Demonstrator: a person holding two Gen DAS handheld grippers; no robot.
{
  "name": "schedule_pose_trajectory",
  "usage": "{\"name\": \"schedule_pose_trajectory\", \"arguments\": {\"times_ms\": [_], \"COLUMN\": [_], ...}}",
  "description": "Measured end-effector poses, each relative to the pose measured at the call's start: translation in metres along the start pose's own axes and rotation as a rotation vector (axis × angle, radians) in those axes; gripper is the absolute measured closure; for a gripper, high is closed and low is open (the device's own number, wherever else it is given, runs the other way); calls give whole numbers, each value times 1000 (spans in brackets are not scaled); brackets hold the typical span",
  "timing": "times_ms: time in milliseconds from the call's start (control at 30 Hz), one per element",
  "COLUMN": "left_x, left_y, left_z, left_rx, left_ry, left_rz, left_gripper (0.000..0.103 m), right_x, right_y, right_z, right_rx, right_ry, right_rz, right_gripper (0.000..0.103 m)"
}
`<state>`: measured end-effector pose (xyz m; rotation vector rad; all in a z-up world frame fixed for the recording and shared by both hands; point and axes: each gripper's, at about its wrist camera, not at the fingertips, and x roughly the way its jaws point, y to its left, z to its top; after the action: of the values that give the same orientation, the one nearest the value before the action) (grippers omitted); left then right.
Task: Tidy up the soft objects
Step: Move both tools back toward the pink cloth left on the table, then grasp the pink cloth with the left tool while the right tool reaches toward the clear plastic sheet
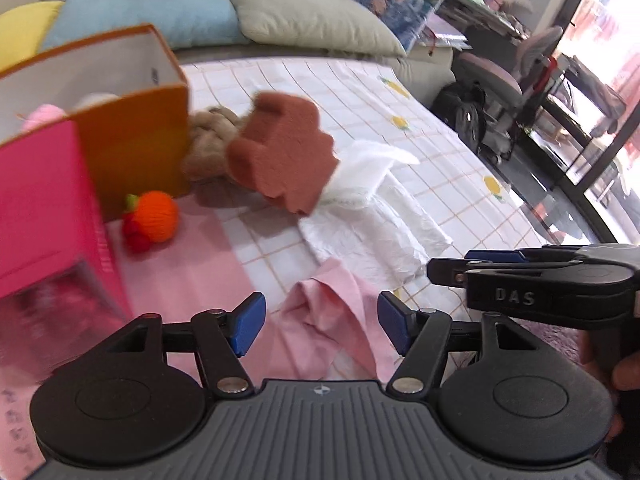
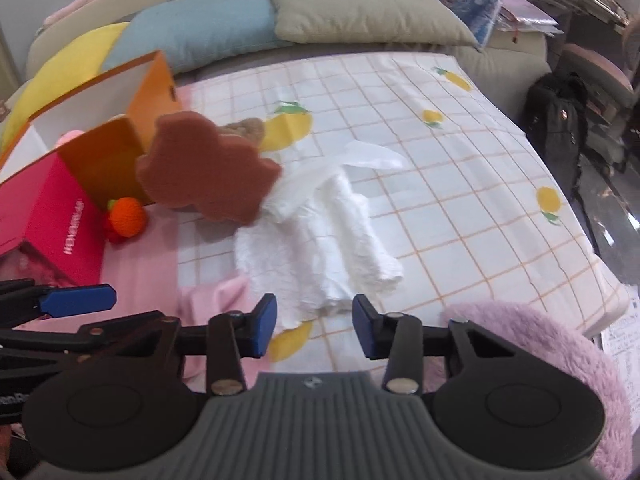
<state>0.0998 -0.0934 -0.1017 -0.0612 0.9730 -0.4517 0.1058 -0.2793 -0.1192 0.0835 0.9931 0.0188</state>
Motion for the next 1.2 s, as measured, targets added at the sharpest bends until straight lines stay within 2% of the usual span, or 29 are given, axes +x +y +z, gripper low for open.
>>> {"name": "schedule_pose_trajectory", "arguments": {"times_ms": [67,300,400,500,667,767,900,1033,1100,1200], "left_x": [14,50,57,58,57,48,26,11,7,5], "left_y": [1,3,-1,-7,-17,-15,-9,0,2,5], "left_z": [1,3,1,-3,-6,-7,2,13,17,20], "left_rx": [-7,-13,-4,49,125,125,102,91,100,96], "left_ry": [16,70,95,86,67,41,-24,-56,-68,-73], "left_rz": [-6,13,3,27,68,78,98,155,184,199], "left_gripper": [24,25,36,47,95,96,96,96,96,96], "right_x": [9,21,26,29,32,28,13,17,20,31], "right_y": [-6,-6,-8,-8,-2,-1,1,12,17,19], "right_z": [0,-2,-2,-2,-1,-1,3,16,24,39], "right_rx": [36,46,67,72,45,37,26,-21,-52,-58], "right_ry": [42,77,94,102,109,87,2,-42,-96,-157], "right_rz": [10,14,13,12,12,9,35,69,62,43], "right_gripper": [74,75,75,75,75,75,74,71,71,63]}}
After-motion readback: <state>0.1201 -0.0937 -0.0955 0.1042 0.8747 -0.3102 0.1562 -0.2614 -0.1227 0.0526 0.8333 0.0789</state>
